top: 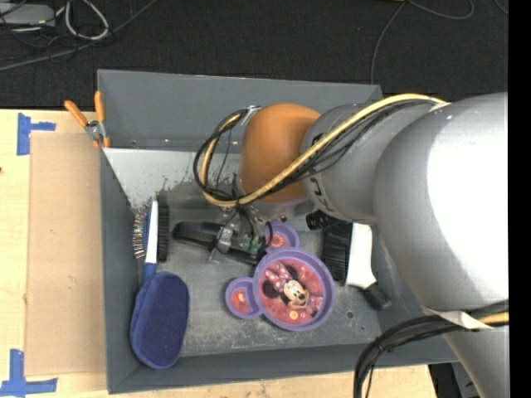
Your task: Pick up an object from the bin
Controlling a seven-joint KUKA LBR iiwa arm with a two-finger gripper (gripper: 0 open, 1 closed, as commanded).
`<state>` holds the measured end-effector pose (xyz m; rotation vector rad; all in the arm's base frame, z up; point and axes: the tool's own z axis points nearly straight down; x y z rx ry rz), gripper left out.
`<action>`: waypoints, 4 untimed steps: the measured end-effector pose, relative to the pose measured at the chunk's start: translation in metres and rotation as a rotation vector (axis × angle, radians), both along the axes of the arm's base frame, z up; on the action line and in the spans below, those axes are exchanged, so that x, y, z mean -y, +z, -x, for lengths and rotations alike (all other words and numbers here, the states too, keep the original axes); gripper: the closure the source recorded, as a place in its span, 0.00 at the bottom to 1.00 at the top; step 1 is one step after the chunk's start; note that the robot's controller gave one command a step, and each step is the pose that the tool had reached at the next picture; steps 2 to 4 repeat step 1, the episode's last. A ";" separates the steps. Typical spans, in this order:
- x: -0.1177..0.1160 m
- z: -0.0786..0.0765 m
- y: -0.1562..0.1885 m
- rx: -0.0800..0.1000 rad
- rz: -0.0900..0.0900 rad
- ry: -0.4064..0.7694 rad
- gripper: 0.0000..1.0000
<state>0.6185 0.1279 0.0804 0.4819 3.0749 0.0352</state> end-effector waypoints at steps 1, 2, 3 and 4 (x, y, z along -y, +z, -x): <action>0.000 0.001 0.008 -0.002 0.000 -0.001 1.00; 0.000 0.001 0.008 -0.002 0.000 -0.001 1.00; 0.000 0.001 0.008 -0.002 0.000 -0.001 1.00; 0.000 0.001 0.008 -0.002 0.000 -0.001 1.00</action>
Offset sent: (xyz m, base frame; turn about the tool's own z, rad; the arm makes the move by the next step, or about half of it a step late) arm -0.0005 -0.0003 0.0229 0.0005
